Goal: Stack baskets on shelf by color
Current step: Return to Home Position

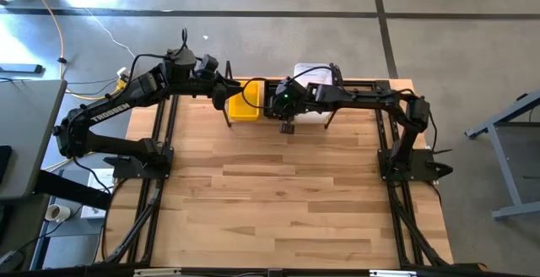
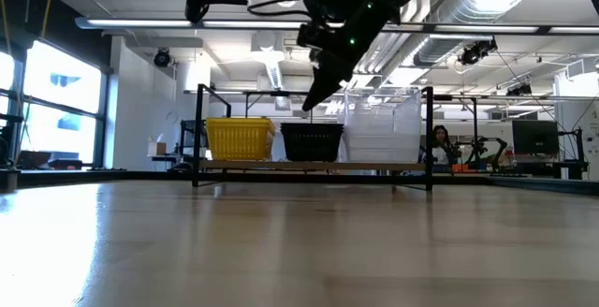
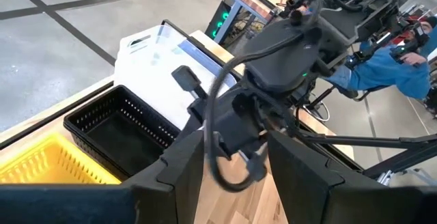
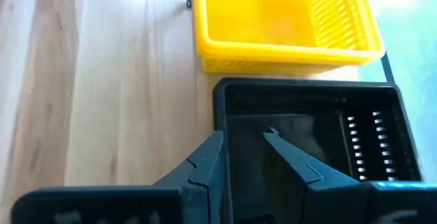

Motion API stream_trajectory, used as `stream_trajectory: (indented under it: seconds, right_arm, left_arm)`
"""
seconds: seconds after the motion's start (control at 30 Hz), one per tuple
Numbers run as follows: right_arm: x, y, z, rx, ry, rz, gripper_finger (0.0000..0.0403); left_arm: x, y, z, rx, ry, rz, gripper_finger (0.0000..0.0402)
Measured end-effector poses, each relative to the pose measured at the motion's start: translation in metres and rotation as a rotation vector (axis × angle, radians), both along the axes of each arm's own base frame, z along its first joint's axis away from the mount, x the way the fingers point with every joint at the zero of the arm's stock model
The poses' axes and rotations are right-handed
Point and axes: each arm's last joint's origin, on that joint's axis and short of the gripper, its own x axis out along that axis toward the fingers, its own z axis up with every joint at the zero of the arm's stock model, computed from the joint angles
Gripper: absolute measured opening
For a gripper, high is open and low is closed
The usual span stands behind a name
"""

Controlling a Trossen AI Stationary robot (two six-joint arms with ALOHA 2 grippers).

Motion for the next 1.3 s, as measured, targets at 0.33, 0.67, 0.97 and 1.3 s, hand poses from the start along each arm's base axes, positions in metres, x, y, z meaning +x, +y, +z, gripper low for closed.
stream_trajectory:
  seconds: [0.33,0.67,0.97,1.3]
  right_arm:
    - [-0.005,0.019,0.015,0.088,-0.040,-0.076,0.0084]
    - [-0.024,0.066,0.064,0.166,-0.212,-0.229,0.0084]
    - [-0.044,0.114,0.099,0.180,-0.339,-0.205,0.0084]
    - [-0.067,0.141,0.123,0.208,-0.428,-0.213,0.0084]
  left_arm:
    - [0.000,-0.006,-0.001,0.051,0.047,-0.047,0.0152]
    - [0.001,-0.056,-0.030,0.166,0.174,-0.139,0.0151]
    - [-0.020,-0.099,-0.080,0.186,0.094,-0.278,0.0147]
    - [-0.056,-0.124,-0.130,0.178,-0.003,-0.338,0.0147]
